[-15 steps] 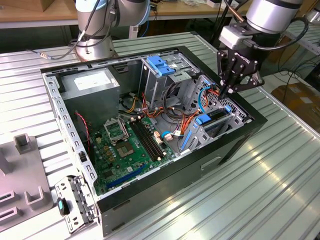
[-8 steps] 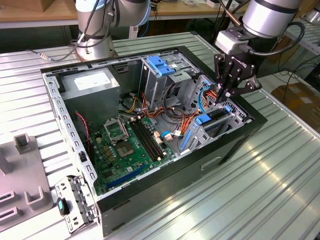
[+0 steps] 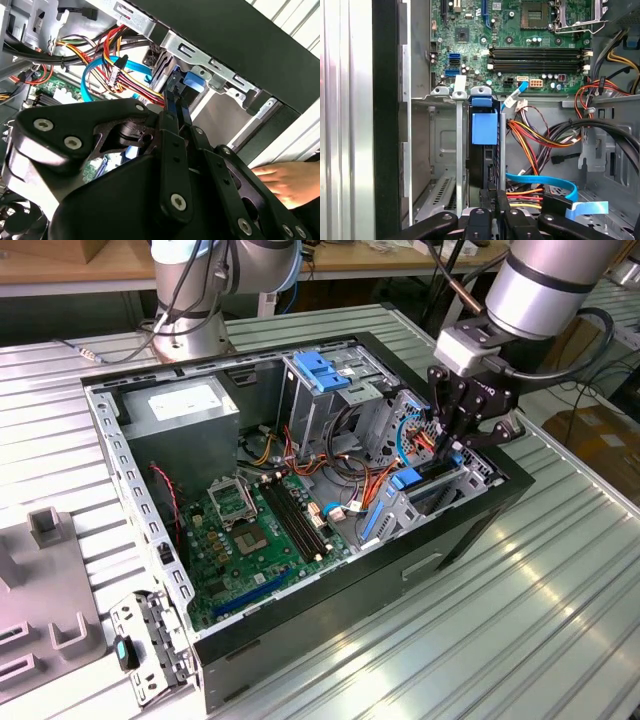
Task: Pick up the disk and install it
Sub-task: 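Insert the first disk wire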
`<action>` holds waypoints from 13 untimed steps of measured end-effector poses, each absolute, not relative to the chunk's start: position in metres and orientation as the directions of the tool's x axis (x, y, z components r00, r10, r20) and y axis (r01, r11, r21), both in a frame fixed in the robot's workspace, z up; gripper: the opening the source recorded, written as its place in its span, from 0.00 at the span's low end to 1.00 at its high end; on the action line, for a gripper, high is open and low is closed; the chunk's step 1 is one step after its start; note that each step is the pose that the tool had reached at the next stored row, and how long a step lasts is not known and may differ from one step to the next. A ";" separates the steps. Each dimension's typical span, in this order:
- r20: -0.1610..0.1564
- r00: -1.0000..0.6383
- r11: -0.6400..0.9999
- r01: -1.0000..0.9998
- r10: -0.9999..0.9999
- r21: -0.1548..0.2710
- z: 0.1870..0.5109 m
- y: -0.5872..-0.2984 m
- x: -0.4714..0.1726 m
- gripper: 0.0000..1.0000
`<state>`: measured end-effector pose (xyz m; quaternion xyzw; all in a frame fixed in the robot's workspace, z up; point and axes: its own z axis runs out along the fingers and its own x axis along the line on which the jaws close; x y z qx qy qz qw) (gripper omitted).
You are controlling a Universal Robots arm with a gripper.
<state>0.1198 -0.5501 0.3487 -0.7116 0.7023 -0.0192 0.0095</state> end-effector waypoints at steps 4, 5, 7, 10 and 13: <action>0.014 0.013 -0.013 -0.999 -1.000 -0.041 0.347 -0.551 0.120 0.16; 0.014 0.013 -0.013 -0.999 -1.000 -0.041 0.347 -0.552 0.120 0.16; 0.014 0.013 -0.013 -0.999 -1.000 -0.041 0.347 -0.552 0.120 0.16; 0.014 0.013 -0.013 -0.999 -1.000 -0.041 0.346 -0.552 0.120 0.16; 0.014 0.013 -0.013 -0.999 -1.000 -0.041 0.346 -0.552 0.120 0.16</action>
